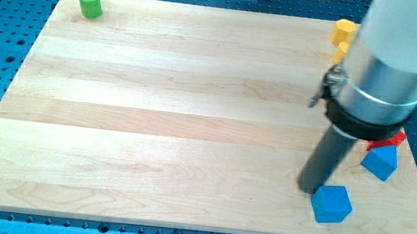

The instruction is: Place the cube below the triangle

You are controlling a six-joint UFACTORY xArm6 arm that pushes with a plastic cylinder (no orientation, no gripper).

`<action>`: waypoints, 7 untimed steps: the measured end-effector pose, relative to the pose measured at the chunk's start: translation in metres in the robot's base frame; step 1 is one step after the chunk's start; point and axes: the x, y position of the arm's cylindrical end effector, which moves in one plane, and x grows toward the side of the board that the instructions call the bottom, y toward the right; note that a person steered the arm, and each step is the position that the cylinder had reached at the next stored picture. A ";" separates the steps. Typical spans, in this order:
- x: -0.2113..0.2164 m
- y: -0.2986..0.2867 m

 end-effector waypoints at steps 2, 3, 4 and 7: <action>0.043 -0.048; 0.050 -0.006; 0.039 0.046; 0.027 0.047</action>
